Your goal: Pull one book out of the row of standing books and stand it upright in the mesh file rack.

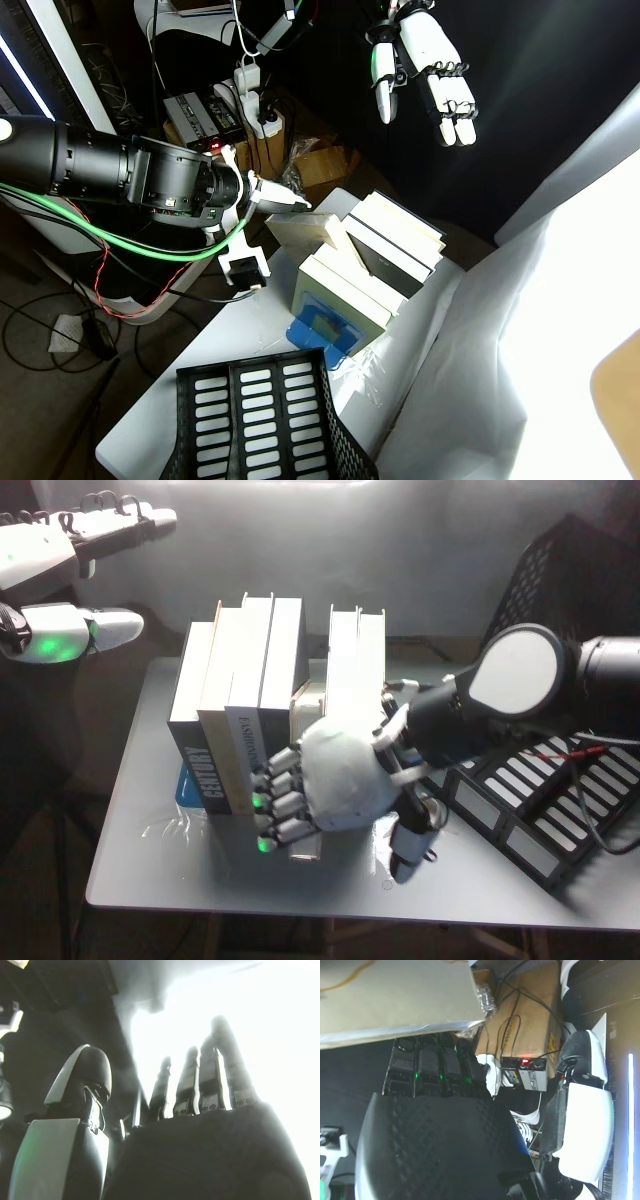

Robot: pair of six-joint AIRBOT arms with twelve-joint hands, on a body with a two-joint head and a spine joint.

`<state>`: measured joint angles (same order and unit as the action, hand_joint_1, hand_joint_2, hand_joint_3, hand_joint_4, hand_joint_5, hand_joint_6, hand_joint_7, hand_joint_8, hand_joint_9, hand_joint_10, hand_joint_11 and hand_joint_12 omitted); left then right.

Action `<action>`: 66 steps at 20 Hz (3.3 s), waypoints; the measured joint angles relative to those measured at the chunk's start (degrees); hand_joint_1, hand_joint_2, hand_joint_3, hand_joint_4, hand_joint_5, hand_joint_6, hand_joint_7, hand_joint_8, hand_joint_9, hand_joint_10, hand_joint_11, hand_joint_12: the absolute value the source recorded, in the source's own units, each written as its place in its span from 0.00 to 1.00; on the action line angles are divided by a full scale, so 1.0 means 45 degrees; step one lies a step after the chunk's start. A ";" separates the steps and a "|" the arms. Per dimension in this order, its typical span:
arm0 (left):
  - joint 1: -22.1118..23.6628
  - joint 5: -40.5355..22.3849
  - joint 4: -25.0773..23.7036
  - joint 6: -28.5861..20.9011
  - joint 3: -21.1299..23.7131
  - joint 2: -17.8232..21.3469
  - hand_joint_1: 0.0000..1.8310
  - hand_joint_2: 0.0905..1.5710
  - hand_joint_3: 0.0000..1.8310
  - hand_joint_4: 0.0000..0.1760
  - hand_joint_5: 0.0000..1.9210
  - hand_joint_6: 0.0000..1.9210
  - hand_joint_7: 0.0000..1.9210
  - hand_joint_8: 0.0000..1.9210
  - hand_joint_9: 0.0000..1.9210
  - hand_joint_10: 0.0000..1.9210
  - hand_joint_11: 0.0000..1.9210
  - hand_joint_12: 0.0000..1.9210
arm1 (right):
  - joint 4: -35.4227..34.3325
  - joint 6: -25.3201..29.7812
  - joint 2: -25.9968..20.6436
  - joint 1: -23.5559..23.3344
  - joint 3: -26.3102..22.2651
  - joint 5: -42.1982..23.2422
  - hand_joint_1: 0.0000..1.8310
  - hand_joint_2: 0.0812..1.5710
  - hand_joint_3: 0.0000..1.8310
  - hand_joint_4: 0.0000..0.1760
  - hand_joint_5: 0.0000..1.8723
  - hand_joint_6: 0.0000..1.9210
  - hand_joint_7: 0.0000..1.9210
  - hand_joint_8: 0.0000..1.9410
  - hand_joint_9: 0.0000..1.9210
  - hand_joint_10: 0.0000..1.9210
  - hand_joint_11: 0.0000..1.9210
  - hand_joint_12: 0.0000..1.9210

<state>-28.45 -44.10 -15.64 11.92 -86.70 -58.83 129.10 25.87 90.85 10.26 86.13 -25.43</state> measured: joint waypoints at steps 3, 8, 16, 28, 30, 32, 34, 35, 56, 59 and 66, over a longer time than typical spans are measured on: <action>0.0000 -0.0029 0.0000 0.0005 0.0024 0.0000 0.37 0.83 0.00 0.56 0.07 0.02 0.00 0.00 0.00 0.00 0.00 1.00 | -0.0078 -0.0117 -0.0063 -0.0471 -0.0136 0.0126 0.35 0.57 0.00 0.00 0.00 0.00 0.00 0.00 0.00 0.00 0.00 0.00; -0.0083 -0.0112 0.0165 0.0019 0.0053 0.0015 0.32 0.84 0.00 0.55 0.07 0.02 0.00 0.00 0.00 0.00 0.00 1.00 | 0.0520 -0.0141 -0.0097 -0.0495 0.0117 0.0743 0.37 0.54 0.00 0.00 0.00 0.00 0.00 0.00 0.00 0.00 0.00 0.00; -0.0097 -0.0359 0.0287 0.0034 0.0107 0.0029 0.20 0.88 0.01 0.40 0.03 0.00 0.00 0.00 0.00 0.00 0.00 1.00 | 0.0899 -0.0175 0.0102 -0.0175 0.0593 0.1700 0.39 0.54 0.00 0.00 0.00 0.00 0.00 0.00 0.00 0.00 0.00 0.00; -0.0981 -0.1030 0.1598 0.0403 0.0398 0.0432 0.19 0.88 0.00 0.29 0.04 0.00 0.00 0.00 0.00 0.00 0.00 1.00 | 0.0646 -0.0155 0.0073 -0.0500 0.0253 0.1375 0.42 0.53 0.00 0.00 0.00 0.00 0.00 0.00 0.00 0.00 0.00 0.00; -0.1039 -0.1107 0.1778 0.0437 0.0398 0.0452 0.24 0.86 0.00 0.18 0.05 0.01 0.00 0.00 0.00 0.00 0.00 1.00 | 0.0636 -0.0170 0.0078 -0.0602 0.0253 0.1404 0.42 0.54 0.00 0.00 0.00 0.00 0.00 0.00 0.00 0.00 0.00 0.00; -0.1059 -0.1258 0.1933 0.0491 0.0423 0.0520 0.24 0.87 0.00 0.17 0.05 0.01 0.00 0.00 0.00 0.00 0.00 1.00 | 0.0563 -0.0204 0.0078 -0.0656 0.0243 0.1462 0.40 0.55 0.00 0.00 0.00 0.00 0.00 0.00 0.00 0.00 0.00 0.00; -0.1127 -0.1370 0.2064 0.0495 0.0423 0.0520 0.23 0.90 0.01 0.15 0.06 0.01 0.00 0.00 0.00 0.00 0.00 1.00 | 0.0593 -0.0267 0.0180 -0.0651 0.0277 0.1467 0.41 0.54 0.00 0.00 0.00 0.00 0.00 0.00 0.00 0.00 0.00 0.00; -0.1185 -0.1467 0.2195 0.0568 0.0505 0.0549 0.20 0.92 0.01 0.14 0.05 0.00 0.00 0.00 0.00 0.00 0.00 1.00 | 0.0607 -0.0291 0.0291 -0.0651 0.0340 0.1496 0.44 0.53 0.00 0.00 0.00 0.00 0.00 0.00 0.00 0.00 0.00 0.00; -0.2686 -0.4090 0.4741 0.1428 0.1433 0.1889 0.28 0.91 0.00 0.07 0.08 0.01 0.01 0.00 0.00 0.00 0.00 1.00 | 0.1190 -0.0330 0.1919 0.0219 0.1807 0.2327 0.70 0.31 0.66 0.00 0.51 0.71 0.59 0.75 0.59 0.80 0.46 0.99; -0.2793 -0.4080 0.4731 0.1433 0.1443 0.1889 0.28 0.92 0.00 0.04 0.08 0.01 0.01 0.00 0.00 0.00 0.00 1.00 | 0.1195 -0.0345 0.1919 0.0219 0.1807 0.2327 0.75 0.40 0.50 0.00 0.46 0.70 0.56 0.68 0.51 0.70 0.42 0.94; -0.2793 -0.4119 0.4823 0.1433 0.1457 0.1889 0.32 0.91 0.00 0.00 0.09 0.01 0.01 0.00 0.00 0.00 0.00 1.00 | 0.1321 -0.0398 0.1647 -0.0296 0.1103 0.1647 0.68 0.41 0.47 0.00 0.49 0.67 0.58 0.59 0.54 0.74 0.44 0.97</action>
<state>-41.01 -62.63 6.07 18.37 -80.14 -50.33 135.04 24.08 98.26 8.93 91.09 -18.02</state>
